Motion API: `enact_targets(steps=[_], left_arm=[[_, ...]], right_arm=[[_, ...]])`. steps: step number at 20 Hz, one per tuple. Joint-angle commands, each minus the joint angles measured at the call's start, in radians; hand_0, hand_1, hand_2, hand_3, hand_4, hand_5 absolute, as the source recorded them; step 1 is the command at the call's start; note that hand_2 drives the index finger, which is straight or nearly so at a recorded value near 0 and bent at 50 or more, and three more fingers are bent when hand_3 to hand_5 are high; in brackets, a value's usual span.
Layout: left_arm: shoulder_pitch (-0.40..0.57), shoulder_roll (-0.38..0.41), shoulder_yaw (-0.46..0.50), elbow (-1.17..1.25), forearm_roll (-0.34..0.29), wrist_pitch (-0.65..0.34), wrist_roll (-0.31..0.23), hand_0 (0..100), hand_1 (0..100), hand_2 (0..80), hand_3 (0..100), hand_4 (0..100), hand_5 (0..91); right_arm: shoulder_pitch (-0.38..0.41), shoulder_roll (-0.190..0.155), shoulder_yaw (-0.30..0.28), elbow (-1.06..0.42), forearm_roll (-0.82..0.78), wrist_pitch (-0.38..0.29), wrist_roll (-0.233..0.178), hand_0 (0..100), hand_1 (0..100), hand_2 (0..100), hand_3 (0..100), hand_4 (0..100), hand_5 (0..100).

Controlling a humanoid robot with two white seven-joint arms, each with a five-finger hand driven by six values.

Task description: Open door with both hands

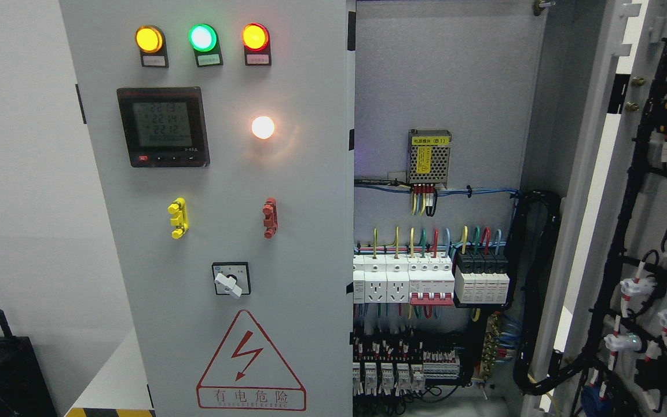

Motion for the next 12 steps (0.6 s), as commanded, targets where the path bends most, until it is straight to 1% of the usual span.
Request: enact_targets(steps=[1,3,5,7,9,12], left_arm=[[0.000,-0.001,-0.025,0.000,-0.006,0.001,0.000,0,0,0.0,0,3,0.0],[0.000,-0.001,-0.025,0.000,-0.006,0.001,0.000,0,0,0.0,0,4,0.0],[0.000,-0.001,-0.025,0.000,-0.006,0.001,0.000,0,0,0.0,0,3,0.0],[0.000,0.000,-0.025,0.000,-0.006,0.001,0.000,0,0,0.0,0,2,0.0],[0.000,0.000,-0.025,0.000,-0.006,0.001,0.000,0,0,0.0,0,2,0.0],[0.000,0.000,-0.025,0.000,-0.006,0.001,0.000,0,0,0.0,0,2,0.0]], right_arm=[[-0.120,0.008,0.002,-0.005,-0.002,0.034,-0.001,11,0,0,0,0,0],[-0.158,0.017,-0.012,-0.005,-0.017,0.097,-0.001,11,0,0,0,0,0],[-0.185,0.025,-0.020,-0.004,-0.034,0.134,-0.001,12,0,0,0,0,0],[-0.214,0.026,-0.021,-0.004,-0.043,0.142,-0.001,16,0,0,0,0,0],[-0.237,0.037,-0.021,-0.005,-0.059,0.146,-0.001,18,0,0,0,0,0],[-0.264,0.039,-0.020,-0.007,-0.082,0.151,0.000,19,0,0,0,0,0]])
